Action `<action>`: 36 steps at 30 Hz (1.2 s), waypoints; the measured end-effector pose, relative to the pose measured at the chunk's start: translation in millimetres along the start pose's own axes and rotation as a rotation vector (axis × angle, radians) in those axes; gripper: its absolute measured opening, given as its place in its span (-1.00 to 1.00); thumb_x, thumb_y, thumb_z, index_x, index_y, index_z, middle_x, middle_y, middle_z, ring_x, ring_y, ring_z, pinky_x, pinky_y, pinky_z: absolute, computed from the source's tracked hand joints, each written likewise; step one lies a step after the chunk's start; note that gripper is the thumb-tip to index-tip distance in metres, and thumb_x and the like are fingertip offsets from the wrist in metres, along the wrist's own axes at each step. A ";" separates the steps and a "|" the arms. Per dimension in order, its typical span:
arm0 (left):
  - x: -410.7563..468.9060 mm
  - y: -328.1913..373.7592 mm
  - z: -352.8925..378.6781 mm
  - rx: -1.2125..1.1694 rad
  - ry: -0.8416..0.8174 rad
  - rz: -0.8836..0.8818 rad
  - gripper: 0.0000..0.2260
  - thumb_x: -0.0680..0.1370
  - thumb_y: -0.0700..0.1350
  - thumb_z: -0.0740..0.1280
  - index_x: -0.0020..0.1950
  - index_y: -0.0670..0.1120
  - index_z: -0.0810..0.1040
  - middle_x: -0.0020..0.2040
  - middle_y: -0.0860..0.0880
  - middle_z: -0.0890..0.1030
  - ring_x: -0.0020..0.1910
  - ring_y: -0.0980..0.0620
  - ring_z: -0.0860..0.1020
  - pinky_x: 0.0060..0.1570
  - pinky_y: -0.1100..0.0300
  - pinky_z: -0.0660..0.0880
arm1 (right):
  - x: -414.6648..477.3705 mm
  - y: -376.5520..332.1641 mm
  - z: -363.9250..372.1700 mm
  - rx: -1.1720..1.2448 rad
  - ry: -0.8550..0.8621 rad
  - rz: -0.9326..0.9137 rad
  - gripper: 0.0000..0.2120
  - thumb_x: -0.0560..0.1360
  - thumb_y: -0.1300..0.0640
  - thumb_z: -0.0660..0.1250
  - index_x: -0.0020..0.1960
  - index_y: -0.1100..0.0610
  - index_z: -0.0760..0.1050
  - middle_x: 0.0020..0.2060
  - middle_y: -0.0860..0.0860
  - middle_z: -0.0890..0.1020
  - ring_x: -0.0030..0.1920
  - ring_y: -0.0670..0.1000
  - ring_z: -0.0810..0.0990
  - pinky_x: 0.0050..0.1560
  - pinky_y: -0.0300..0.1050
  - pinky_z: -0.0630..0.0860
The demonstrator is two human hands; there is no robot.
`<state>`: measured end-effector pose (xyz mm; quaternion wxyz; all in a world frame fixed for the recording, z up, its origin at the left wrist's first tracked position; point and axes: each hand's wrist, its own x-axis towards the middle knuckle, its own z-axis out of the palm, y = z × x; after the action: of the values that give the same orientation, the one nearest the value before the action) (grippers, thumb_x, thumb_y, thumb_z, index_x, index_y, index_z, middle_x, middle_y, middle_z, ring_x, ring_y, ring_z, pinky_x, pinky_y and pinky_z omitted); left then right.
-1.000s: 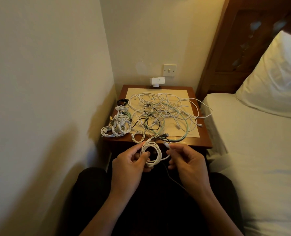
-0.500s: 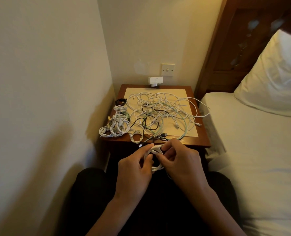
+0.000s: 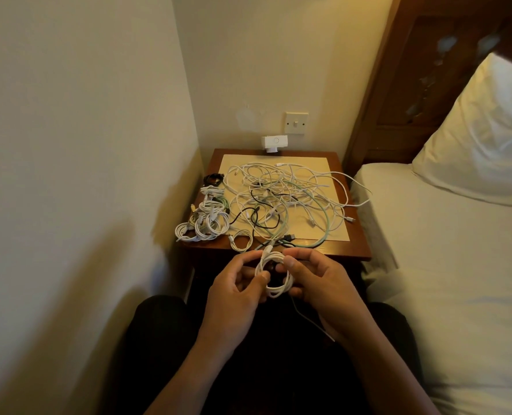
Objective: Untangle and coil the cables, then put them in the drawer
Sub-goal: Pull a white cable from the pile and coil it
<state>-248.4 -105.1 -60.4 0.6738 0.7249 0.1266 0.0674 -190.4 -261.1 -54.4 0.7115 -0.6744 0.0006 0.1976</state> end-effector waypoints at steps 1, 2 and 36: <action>1.2 0.3 -0.2 -0.032 0.006 -0.022 -0.75 0.63 -0.16 0.37 0.26 0.12 0.59 -0.05 0.01 0.72 -0.05 0.02 0.71 0.02 0.00 0.67 | -0.7 -0.3 -0.5 -0.009 -0.010 -0.003 -0.81 0.59 0.11 0.41 0.20 0.03 0.62 0.01 0.01 0.75 0.03 0.05 0.73 0.04 -0.02 0.63; 2.7 0.6 -0.4 -0.065 0.015 -0.045 -0.76 0.63 -0.15 0.37 0.27 0.09 0.58 -0.05 -0.01 0.72 -0.04 0.01 0.71 0.05 -0.04 0.67 | -1.4 -0.2 -1.4 -0.032 -0.018 -0.013 -0.82 0.60 0.15 0.40 0.19 0.02 0.63 0.02 0.00 0.75 0.04 0.04 0.73 0.06 -0.02 0.65; 16.5 6.1 -18.4 -0.523 -0.122 -0.325 -0.49 0.41 -0.27 0.47 0.32 -0.23 0.41 0.08 -0.27 0.70 0.00 -0.15 0.71 -0.01 -0.01 0.65 | -17.6 -4.4 5.2 -0.319 0.090 -0.262 -0.81 0.55 0.14 0.47 0.14 -0.03 0.70 -0.04 -0.18 0.75 0.03 -0.19 0.71 0.10 -0.13 0.66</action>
<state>-237.0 -83.3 -54.0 0.8458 0.4997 0.1785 -0.0546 -206.8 -261.2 -45.1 0.6147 -0.7808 -0.0864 0.0706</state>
